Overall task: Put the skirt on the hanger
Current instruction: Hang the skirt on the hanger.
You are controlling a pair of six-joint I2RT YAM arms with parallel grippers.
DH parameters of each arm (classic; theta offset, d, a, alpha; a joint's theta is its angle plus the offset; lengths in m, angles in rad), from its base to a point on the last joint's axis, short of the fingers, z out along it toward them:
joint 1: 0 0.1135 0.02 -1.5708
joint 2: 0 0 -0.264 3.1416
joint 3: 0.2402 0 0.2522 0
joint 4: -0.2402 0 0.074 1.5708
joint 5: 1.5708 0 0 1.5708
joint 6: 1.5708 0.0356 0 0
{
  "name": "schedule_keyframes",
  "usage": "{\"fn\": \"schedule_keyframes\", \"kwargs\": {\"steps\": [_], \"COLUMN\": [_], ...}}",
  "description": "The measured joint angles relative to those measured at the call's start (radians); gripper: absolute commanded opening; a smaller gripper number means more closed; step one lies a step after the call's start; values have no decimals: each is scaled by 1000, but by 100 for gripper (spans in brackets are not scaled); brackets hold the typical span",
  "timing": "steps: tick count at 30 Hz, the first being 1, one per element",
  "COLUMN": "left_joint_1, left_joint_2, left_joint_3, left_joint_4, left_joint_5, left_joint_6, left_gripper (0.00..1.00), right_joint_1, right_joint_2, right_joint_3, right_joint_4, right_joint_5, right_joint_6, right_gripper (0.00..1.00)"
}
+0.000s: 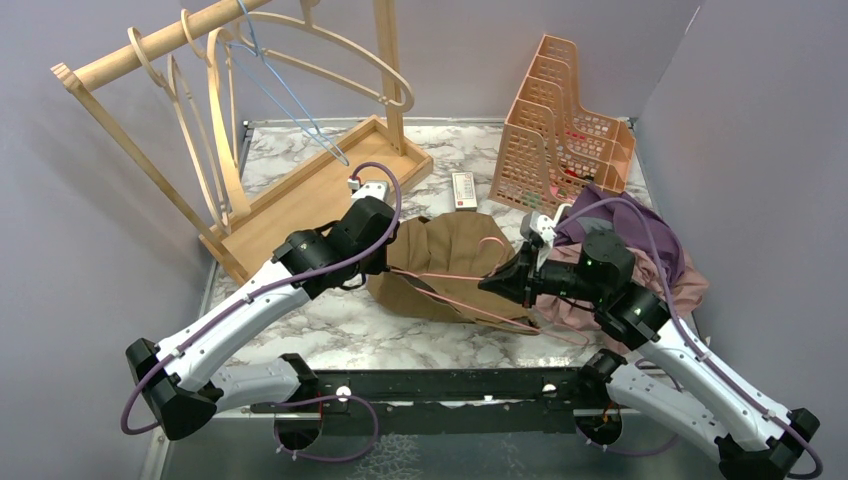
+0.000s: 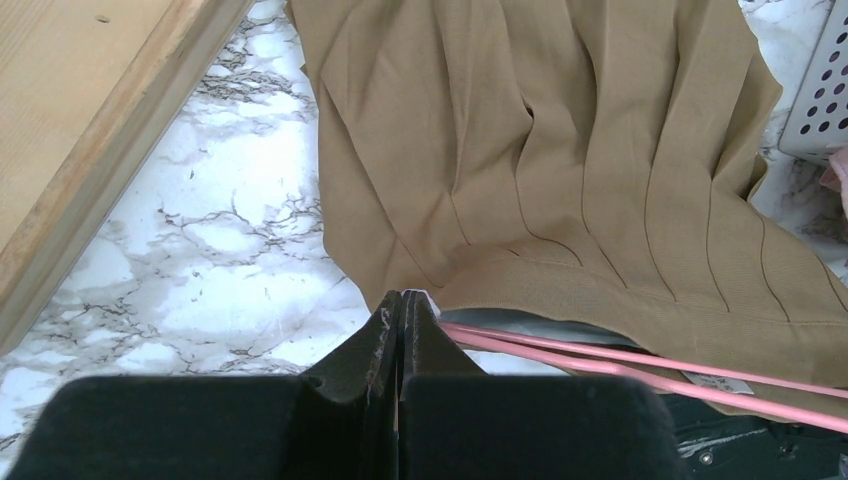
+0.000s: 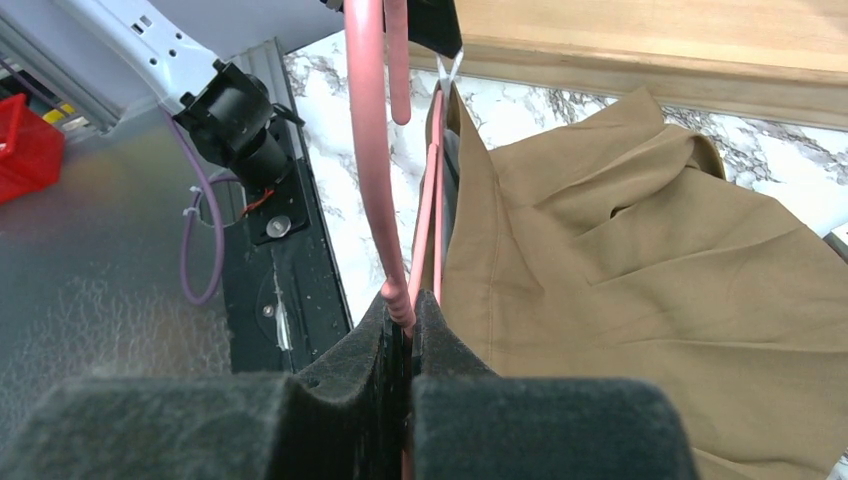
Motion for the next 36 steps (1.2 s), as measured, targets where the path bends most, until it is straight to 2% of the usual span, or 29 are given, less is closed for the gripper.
{"fn": "schedule_keyframes", "kwargs": {"steps": [10,22,36], "left_joint_1": [2,2,5], "left_joint_2": [0,0,-11], "left_joint_3": [0,0,0], "left_joint_4": [0,1,-1], "left_joint_5": [7,11,-31], "left_joint_6": [2,1,-21], "left_gripper": [0,0,0], "right_joint_1": [0,-2,-4], "right_joint_2": [4,25,4], "right_joint_3": [2,1,1], "right_joint_4": [29,113,89], "right_joint_5": [53,26,18], "right_joint_6": [7,28,-8], "right_gripper": [1,1,1]}}
